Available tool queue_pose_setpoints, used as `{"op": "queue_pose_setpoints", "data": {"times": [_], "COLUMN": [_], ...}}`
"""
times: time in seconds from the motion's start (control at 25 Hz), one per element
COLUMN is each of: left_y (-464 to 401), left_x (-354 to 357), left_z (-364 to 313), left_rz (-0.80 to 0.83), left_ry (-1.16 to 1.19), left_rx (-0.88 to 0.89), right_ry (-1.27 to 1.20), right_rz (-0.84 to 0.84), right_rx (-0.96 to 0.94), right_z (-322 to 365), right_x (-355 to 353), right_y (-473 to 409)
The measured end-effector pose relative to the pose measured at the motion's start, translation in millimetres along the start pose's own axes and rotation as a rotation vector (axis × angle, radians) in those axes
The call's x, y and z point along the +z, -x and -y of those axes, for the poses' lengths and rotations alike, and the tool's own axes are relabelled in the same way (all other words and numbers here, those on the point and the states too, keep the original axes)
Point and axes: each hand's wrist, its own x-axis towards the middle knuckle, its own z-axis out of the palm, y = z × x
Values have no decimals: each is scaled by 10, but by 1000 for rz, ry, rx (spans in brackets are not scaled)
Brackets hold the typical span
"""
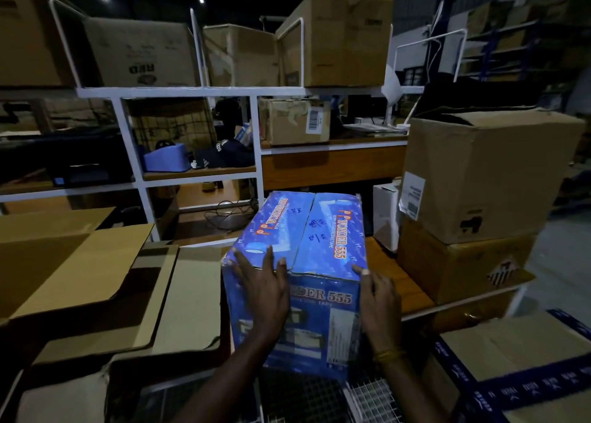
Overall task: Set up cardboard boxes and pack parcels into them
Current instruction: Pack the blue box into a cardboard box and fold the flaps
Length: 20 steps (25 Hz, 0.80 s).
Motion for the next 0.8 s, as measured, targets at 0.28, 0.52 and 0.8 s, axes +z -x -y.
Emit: {"op": "queue_pose_setpoints", "data": {"times": [0.28,0.52,0.8], "left_y": [449,561,574], "left_x": [93,223,260], "left_z": [-264,-157,-300], "left_rz": [293,280,240], "left_ry": [96,62,43], "left_rx": [155,310,231], "right_ry": [-58,-197,-375], "right_rz": [-4,53,101], "right_rx": [-7,31,122], "right_z": [-40,-98,-32], "right_x": [-10,-19,-84], "right_y": [32,86,93]}}
